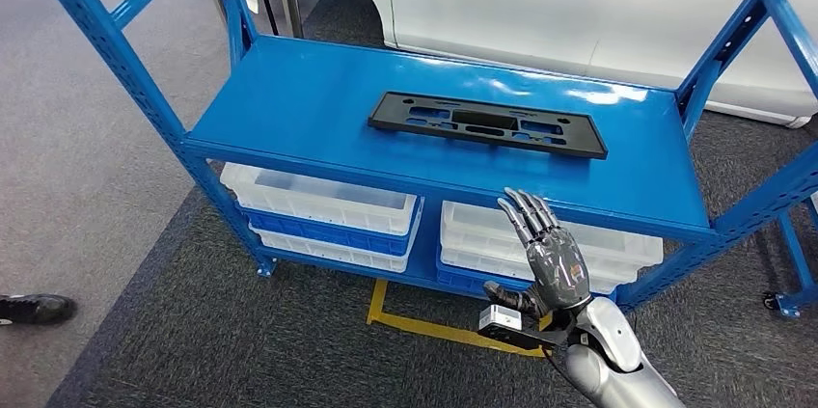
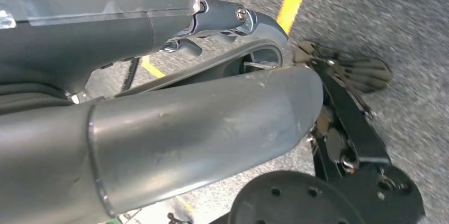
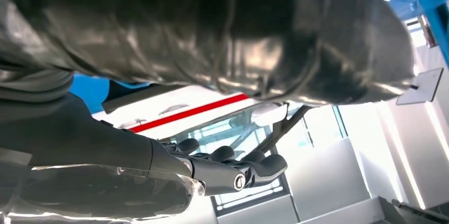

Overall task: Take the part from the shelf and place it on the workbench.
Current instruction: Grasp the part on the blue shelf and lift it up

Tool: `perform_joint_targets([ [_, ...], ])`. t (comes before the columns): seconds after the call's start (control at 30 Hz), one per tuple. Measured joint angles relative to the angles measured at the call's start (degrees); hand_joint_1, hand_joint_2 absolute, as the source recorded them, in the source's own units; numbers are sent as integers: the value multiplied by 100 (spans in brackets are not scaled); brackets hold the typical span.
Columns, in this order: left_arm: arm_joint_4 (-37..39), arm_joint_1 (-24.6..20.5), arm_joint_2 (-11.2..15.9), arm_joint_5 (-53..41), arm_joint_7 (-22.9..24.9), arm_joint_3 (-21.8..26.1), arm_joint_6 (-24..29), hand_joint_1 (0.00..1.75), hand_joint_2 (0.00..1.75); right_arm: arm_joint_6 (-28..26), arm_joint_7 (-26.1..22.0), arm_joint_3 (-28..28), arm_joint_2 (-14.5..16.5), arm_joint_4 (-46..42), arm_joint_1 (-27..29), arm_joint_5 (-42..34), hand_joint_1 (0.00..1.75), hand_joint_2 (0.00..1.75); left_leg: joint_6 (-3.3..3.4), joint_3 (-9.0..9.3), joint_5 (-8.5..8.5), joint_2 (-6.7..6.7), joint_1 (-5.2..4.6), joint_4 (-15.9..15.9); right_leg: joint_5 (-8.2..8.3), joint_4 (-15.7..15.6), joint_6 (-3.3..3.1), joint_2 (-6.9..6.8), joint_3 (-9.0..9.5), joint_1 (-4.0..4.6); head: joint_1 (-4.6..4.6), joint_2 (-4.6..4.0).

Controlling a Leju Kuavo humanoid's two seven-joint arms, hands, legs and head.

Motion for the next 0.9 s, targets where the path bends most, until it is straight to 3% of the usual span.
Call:
perform_joint_targets([
  [0.13, 0, -19, 7, 11, -1, -17, -1, 0, 0, 5, 0, 0, -1, -7, 11, -1, 0, 0, -139, 28, -103, 26, -1, 1, -163, -156, -191, 27, 84, 53, -3, 0],
  [0.2, 0, -31, 10, 20, -1, -23, -1, 0, 0, 7, -1, 0, -3, -16, -3, -1, 0, 0, -169, -45, -257, -33, 15, 234, -207, -176, -285, 53, 142, 50, -6, 0],
  [0.23, 0, -35, 11, 23, -1, -24, -1, 0, 0, 9, -1, 0, -3, -20, -11, -1, 0, 0, -170, -200, -400, -82, 16, 543, -229, -187, -327, 58, 178, 55, -8, 0],
  [0.3, 0, -24, 11, 25, -1, -25, 2, 0, 0, 12, -1, 0, 1, -21, -22, -1, 0, 0, -152, -724, -685, -138, -3, 1409, -283, -189, -391, 77, 234, 95, -10, 0],
  [0.33, 0, -16, 11, 25, 0, -25, 3, 0, 0, 13, -1, 0, 3, -20, -20, -1, 0, 0, -134, -965, -719, -148, -18, 1732, -311, -189, -412, 95, 266, 121, -10, 0],
  [0.37, 0, -11, 11, 25, 0, -25, 4, 0, 0, 16, -1, 0, 5, -20, -18, -1, 0, 0, -104, -1123, -628, -151, -37, 1858, -345, -188, -424, 116, 309, 147, -10, 0],
  [0.43, 0, -5, 11, 26, 0, -25, 5, 0, 0, 22, -1, 0, 10, -20, -18, -1, 0, 0, 9, -1113, -88, -162, -94, 1419, -423, -189, -433, 158, 431, 195, -10, 0],
  [0.5, 4, 5, 20, 30, 0, -26, 4, 0, 0, 25, -3, 0, 13, -19, -16, -1, 0, 0, 154, -933, 377, -197, -159, 773, -498, -191, -425, 187, 518, 223, -7, 0],
  [0.53, 9, 14, 26, 36, 0, -26, 3, 0, 0, 25, -4, 0, 13, -18, -13, -1, 0, 0, 203, -866, 451, -210, -185, 569, -517, -191, -406, 196, 524, 222, -6, 0],
  [0.6, 18, 24, 32, 52, 1, -28, 8, 0, 0, 27, -8, 0, 14, -16, -10, 0, 0, 0, 232, -816, 419, -216, -221, 412, -522, -208, -352, 209, 499, 203, -8, 0],
  [0.7, 17, 13, 30, 72, 1, -36, 17, 0, 0, 38, -22, 1, 15, -30, -29, 7, 0, 0, 243, -684, 423, -199, -177, 192, -588, -162, -259, 188, 501, 201, 0, 0],
  [0.77, 20, -3, 21, 81, 1, -44, 13, 0, 0, 59, -33, 2, 21, -33, -59, 9, 0, 0, 258, -581, 422, -188, -145, 97, -809, 347, -197, 158, 250, 169, 13, 0],
  [0.83, 22, -7, 14, 91, 0, -55, 5, 0, 0, 80, -36, 3, 22, -22, -63, 6, 0, 0, 266, -528, 379, -183, -140, 90, -986, 1022, -134, 144, -184, 119, 18, 0],
  [0.87, 22, -1, 11, 95, -1, -61, 3, 0, 0, 85, -36, 3, 22, -16, -51, 3, 0, 0, 260, -495, 348, -183, -137, 92, -947, 1175, -106, 137, -324, 94, 19, 0],
  [0.9, 22, 5, 11, 98, -1, -67, -1, 0, 0, 85, -37, 4, 22, -13, -42, 0, 0, 0, 248, -451, 313, -183, -134, 94, -796, 1115, -84, 127, -356, 71, 19, 0],
])
